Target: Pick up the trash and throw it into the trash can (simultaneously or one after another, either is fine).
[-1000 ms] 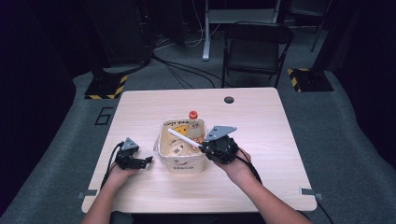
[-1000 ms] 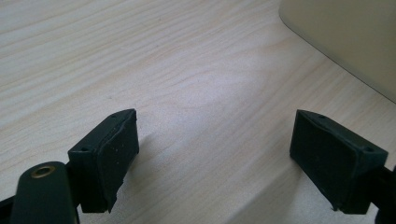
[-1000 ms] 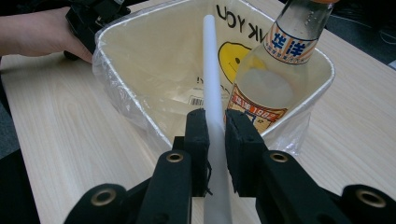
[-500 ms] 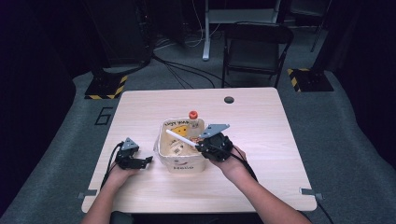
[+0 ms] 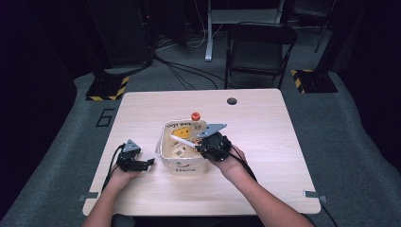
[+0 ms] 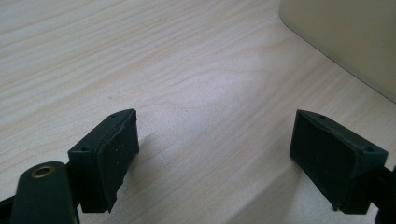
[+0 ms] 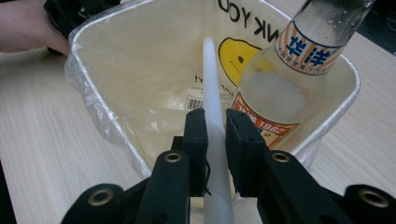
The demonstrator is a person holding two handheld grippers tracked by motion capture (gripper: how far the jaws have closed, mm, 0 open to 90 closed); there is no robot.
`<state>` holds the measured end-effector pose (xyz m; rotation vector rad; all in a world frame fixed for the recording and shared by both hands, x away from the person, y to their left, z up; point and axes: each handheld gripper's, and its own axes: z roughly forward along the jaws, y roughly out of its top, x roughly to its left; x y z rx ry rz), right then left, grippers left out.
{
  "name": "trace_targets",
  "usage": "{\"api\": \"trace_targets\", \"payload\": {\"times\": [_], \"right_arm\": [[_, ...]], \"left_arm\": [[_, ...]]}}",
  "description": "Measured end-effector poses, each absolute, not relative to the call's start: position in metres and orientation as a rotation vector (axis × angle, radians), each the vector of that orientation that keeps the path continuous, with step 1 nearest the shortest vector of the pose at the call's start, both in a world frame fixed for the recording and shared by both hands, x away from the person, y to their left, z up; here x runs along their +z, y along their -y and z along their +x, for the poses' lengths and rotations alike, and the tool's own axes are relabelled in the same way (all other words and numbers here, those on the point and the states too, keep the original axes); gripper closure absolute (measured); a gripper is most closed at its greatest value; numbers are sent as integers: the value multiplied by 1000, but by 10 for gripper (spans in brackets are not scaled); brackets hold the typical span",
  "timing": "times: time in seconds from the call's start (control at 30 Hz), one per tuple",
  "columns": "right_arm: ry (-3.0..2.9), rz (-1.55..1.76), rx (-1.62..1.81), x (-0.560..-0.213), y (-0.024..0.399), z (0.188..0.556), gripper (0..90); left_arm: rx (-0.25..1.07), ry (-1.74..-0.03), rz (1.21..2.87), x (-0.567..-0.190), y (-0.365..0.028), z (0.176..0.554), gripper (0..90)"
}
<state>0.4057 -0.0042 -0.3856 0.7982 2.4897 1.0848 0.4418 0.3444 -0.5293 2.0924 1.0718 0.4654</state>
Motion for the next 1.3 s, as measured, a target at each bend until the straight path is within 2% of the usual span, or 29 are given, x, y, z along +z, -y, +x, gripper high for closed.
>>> {"api": "trace_targets", "payload": {"times": [0.2,0.4,0.77,1.3], "right_arm": [[-2468,781,1133,-385,4,406,744],[-2424,772,1197,-382,10,406,669],[-2326,796,1291,-364,44,409,563],[-2210,791,1278,-364,97,412,506]], "left_arm": [[465,-1072,2092,-529,-344,442,154],[465,-1072,2091,-529,-344,442,154],[465,-1072,2092,-529,-344,442,155],[466,-1065,2099,-529,-345,440,154]]}}
